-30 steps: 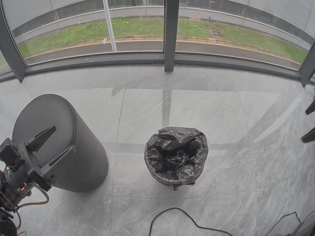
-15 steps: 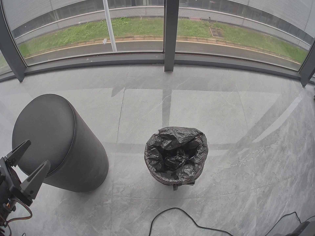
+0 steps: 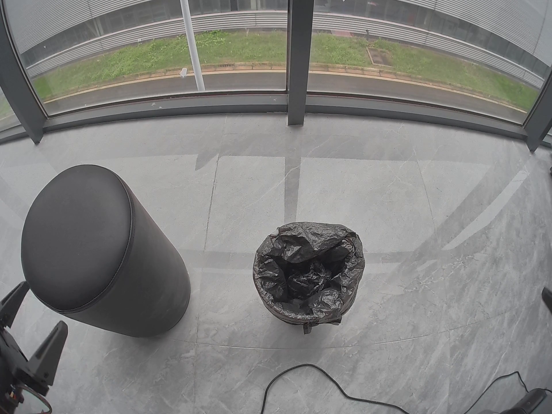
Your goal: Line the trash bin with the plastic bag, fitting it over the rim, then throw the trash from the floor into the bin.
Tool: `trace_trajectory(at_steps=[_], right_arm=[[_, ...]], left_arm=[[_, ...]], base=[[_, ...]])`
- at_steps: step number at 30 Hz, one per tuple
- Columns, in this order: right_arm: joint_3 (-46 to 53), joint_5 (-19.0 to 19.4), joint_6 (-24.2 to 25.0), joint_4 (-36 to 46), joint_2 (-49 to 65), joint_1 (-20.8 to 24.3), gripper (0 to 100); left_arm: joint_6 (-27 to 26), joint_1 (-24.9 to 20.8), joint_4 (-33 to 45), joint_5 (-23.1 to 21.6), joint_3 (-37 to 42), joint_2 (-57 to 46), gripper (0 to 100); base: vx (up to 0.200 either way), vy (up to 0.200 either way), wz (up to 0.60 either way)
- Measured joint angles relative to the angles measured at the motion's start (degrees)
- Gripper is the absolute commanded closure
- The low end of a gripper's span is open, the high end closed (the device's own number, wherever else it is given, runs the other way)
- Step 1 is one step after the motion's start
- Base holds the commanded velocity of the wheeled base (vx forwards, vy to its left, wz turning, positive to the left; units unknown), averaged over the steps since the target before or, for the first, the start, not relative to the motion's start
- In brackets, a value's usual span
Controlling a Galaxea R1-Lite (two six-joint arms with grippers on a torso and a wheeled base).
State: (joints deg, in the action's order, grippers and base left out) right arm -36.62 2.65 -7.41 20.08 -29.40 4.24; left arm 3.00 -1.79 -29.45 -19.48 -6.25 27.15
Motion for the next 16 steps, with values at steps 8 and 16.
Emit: trace_trajectory(at_steps=[8,16], right_arm=[[22.3,-1.9,4.0,-11.8,14.2,-2.2,0],[34.5,-3.0,6.0,-17.6,24.7,-3.7,0]], left_arm=[[-5.3,2.6,14.9,0.6,2.9,-10.1,0],[-5.7,4.5,22.5,19.5,5.0,-17.4,0]], base=[[0.000,0.000,0.00],[0.000,0.000,0.00]])
